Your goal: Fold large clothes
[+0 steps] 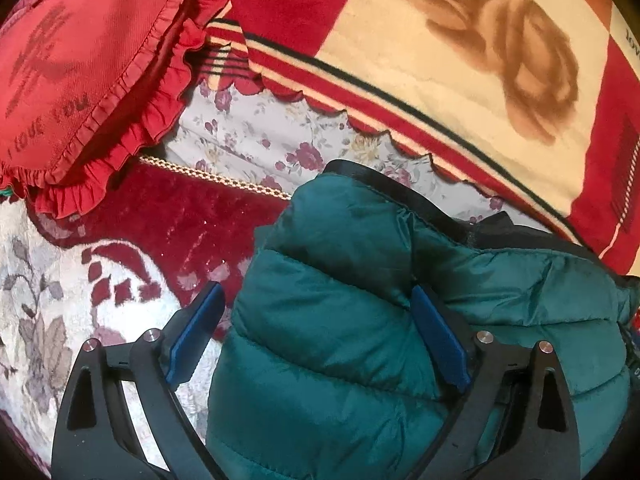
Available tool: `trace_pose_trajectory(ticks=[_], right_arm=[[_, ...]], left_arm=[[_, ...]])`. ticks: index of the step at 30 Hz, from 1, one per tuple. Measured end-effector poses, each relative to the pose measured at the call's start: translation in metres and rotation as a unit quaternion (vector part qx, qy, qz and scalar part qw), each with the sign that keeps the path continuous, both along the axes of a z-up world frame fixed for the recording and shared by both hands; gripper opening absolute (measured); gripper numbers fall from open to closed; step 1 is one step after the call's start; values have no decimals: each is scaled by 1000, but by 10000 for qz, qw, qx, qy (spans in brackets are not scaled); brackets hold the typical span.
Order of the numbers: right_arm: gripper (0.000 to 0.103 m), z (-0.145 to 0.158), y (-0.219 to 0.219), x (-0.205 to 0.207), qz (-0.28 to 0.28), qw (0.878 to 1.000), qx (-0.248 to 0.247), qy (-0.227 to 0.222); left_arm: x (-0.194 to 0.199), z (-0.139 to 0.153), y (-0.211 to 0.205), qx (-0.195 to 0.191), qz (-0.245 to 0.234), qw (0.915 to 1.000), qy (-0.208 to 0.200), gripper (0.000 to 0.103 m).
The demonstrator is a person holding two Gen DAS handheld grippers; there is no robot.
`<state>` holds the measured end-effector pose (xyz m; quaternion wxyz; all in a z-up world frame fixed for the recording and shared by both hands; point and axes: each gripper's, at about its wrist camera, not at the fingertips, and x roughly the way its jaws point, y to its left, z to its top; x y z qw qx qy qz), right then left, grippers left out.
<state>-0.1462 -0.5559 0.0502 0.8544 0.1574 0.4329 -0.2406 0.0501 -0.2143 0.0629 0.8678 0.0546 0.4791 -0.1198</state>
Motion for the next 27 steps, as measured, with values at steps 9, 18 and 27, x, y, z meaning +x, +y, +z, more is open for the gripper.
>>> trace_pose_trajectory(ticks=[9,18,27], right_arm=[[88,67,43,-50,484,9966,-20,-659],[96,17,80,-56,807,9965,-215,-57],[96,47,83,-92,722,9954,281,-556]], left_arm=[[0,-2,3,-26,10,10000,-16,95],[-8,3,6,-68,75,9999,-51,95],[-51,36,37,-309,-68,9989,-354,95]])
